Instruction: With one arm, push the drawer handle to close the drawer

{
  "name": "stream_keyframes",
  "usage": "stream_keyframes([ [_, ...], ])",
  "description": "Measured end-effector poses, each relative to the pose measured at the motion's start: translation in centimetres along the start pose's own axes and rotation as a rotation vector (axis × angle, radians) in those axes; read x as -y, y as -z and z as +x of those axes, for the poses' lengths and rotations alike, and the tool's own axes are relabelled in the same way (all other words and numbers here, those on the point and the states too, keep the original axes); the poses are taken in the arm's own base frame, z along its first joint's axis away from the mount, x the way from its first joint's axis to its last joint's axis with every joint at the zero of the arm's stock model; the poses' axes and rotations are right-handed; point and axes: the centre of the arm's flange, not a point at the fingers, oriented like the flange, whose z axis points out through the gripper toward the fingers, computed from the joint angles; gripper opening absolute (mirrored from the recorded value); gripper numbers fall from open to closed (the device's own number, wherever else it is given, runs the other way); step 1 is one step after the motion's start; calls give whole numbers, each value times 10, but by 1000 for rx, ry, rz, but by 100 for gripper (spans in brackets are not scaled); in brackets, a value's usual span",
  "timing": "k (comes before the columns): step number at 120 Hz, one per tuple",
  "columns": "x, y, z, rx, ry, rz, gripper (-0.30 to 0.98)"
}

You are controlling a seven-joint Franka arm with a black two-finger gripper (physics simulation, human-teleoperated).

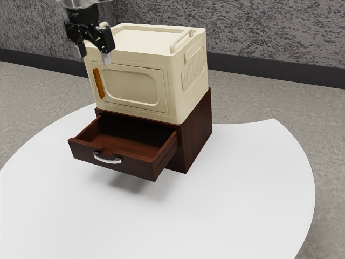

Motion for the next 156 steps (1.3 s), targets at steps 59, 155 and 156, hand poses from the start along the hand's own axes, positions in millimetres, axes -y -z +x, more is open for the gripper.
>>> stream_keyframes([
  [59,-23,-80,-142,128,-13,-108,65],
  [155,-48,-277,-152,5,127,-30,-9],
  [156,-48,-278,-151,4,128,-30,-9],
])
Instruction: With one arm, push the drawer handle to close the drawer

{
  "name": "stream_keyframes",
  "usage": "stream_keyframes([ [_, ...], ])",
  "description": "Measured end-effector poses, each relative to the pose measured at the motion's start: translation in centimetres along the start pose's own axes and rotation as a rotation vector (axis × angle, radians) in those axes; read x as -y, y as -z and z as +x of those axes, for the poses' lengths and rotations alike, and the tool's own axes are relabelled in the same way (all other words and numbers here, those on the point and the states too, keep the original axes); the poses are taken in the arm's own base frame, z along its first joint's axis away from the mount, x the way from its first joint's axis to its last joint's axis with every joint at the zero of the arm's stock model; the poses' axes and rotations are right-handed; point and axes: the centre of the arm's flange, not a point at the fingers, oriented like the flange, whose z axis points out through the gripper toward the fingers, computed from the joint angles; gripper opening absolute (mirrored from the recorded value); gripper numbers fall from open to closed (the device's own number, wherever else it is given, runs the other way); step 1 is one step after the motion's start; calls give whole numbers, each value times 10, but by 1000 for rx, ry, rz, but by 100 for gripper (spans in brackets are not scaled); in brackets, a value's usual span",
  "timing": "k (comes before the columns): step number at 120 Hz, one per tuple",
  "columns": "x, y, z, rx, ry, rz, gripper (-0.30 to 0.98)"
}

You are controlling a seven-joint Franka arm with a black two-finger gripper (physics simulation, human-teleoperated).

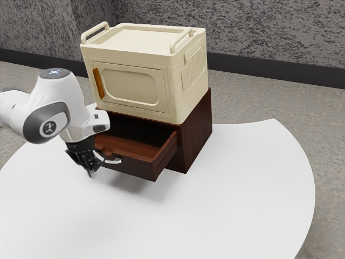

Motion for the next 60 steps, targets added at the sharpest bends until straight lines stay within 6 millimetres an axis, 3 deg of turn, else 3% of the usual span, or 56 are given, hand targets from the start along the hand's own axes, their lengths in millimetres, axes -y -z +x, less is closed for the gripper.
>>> stream_keyframes([
  [60,0,-27,41,-92,-19,5,-10],
])
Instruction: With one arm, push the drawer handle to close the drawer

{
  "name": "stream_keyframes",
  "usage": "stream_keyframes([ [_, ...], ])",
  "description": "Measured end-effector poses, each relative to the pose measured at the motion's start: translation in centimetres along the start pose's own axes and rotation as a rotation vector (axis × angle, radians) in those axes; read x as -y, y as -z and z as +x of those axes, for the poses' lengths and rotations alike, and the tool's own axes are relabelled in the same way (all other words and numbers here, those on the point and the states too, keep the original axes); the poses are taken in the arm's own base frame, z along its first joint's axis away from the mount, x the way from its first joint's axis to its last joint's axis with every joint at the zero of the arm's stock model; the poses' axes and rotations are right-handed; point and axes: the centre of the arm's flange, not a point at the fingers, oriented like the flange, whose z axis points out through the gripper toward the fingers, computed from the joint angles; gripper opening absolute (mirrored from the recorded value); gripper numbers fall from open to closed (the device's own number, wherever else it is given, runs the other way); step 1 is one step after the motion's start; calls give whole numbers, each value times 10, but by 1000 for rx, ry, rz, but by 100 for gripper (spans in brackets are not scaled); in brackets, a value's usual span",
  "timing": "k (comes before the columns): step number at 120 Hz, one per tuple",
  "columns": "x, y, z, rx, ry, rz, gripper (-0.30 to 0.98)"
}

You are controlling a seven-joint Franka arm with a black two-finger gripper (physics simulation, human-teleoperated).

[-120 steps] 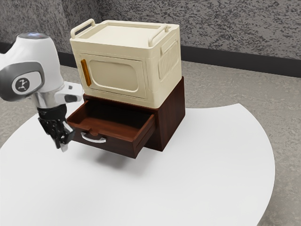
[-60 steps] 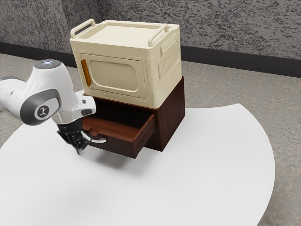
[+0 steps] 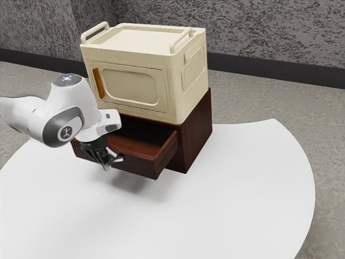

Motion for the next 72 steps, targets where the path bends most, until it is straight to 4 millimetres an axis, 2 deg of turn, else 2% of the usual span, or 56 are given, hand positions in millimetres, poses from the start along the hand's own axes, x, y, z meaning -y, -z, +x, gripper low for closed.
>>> stream_keyframes([
  [24,-1,1,24,-39,-26,8,-10],
  [47,-2,-4,57,-62,-44,21,-10],
  [72,-4,-4,85,-84,-67,30,-10],
])
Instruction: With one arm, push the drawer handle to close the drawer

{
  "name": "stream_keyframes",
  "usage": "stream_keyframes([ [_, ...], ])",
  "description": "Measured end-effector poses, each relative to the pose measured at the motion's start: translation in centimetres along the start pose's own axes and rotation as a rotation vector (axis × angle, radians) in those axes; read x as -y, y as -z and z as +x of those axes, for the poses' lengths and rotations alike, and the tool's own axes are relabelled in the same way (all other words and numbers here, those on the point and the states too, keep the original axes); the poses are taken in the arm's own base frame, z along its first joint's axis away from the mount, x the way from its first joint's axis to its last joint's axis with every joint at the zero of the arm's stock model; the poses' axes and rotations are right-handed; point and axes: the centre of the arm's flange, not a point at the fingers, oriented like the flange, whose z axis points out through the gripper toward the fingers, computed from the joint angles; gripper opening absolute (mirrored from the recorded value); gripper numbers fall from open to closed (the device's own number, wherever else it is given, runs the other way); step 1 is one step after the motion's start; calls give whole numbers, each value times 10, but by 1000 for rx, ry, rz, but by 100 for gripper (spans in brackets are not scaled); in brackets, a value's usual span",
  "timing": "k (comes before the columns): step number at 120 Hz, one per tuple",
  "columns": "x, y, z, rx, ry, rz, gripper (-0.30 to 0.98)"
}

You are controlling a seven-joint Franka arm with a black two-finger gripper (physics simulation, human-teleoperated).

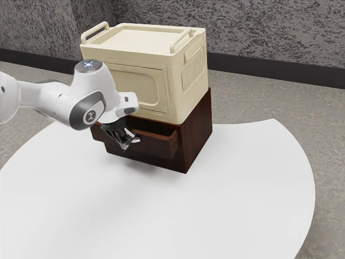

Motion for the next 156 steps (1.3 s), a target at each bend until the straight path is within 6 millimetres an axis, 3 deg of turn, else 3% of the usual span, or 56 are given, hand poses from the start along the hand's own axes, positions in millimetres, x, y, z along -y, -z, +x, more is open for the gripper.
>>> stream_keyframes([
  [51,5,-10,42,-30,-28,-12,-10],
  [82,4,-8,41,-29,-59,-31,-10],
  [90,3,11,33,-18,-51,-51,-10],
  [106,5,110,7,18,-13,-100,-10],
  [117,9,174,10,60,13,-111,-10],
  [125,12,206,9,107,29,-113,-5],
  [132,12,218,4,157,41,-112,5],
  [156,8,224,-11,290,64,-92,43],
])
